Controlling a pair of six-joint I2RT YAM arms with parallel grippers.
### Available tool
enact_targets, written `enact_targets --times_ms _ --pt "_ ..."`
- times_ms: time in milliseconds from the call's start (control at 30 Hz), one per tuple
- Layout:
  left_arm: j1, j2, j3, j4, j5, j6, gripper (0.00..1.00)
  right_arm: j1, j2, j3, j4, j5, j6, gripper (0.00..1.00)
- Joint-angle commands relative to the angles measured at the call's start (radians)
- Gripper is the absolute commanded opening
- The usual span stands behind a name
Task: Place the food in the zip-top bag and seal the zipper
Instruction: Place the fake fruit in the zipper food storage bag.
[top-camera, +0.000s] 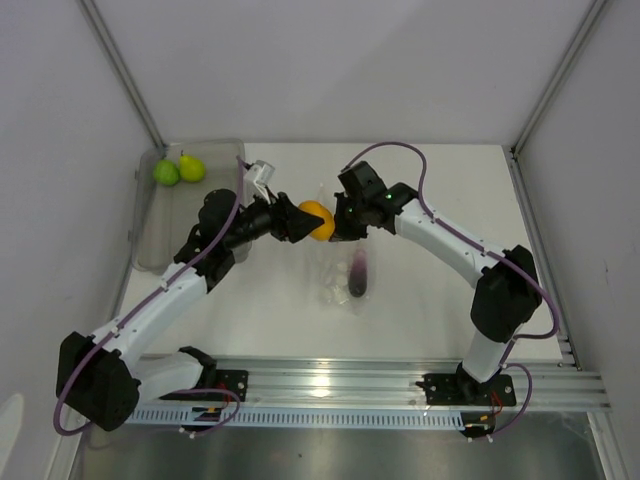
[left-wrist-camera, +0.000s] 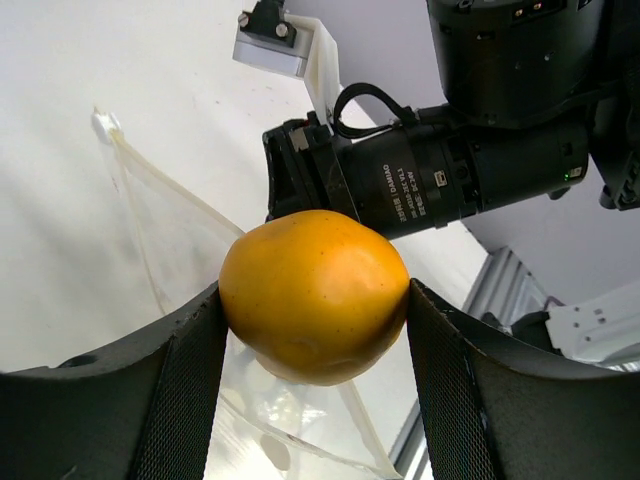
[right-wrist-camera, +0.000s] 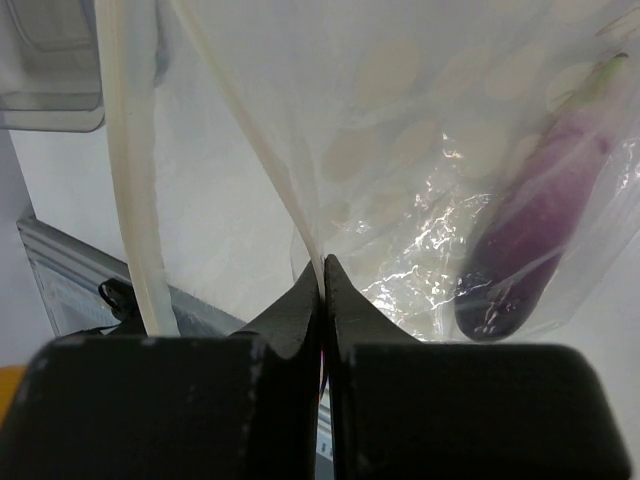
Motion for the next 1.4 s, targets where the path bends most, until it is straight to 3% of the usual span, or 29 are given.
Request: enact_targets --times_ms 0,200,467,667,933,1067,1233,1300,1367 --pt "-0.045 0.037 0.036 -0.101 -0.125 0.125 0.01 0.022 -0.063 0.01 0.074 -0.064 0.039 0.0" --pt "-0.061 0.055 0.02 -0.122 -0.188 0.106 0.01 0.012 -0.083 0.012 0.081 -0.073 0.043 0.0" --pt "-0.061 0.06 -0.047 -0.012 -0.148 0.037 0.01 0.003 -0.091 0.005 0.095 -0.111 0.054 0.0" --pt "-0.091 0.089 -0.017 -0.041 -0.154 0.057 0.01 0.002 -0.095 -0.004 0.107 -0.116 0.063 0.0" --pt "-0.173 0.133 0.063 -0.254 -0.325 0.12 0.01 0.011 -0.068 0.079 -0.044 0.027 0.04 0.0" --pt "-0.217 0.186 0.132 -0.345 -0.416 0.132 0.01 0.006 -0.066 0.085 -0.057 0.025 0.04 0.0" --pt "-0.243 0.203 0.129 -0.323 -0.401 0.106 0.01 -0.004 -0.054 0.127 -0.071 -0.008 0.034 0.0" --pt "-0.243 0.192 0.116 -0.296 -0.377 0.1 0.25 -0.011 -0.06 0.13 -0.071 -0.016 0.034 0.0" --pt "-0.243 0.167 0.109 -0.277 -0.36 0.099 0.35 -0.02 -0.065 0.134 -0.072 -0.019 0.031 0.0"
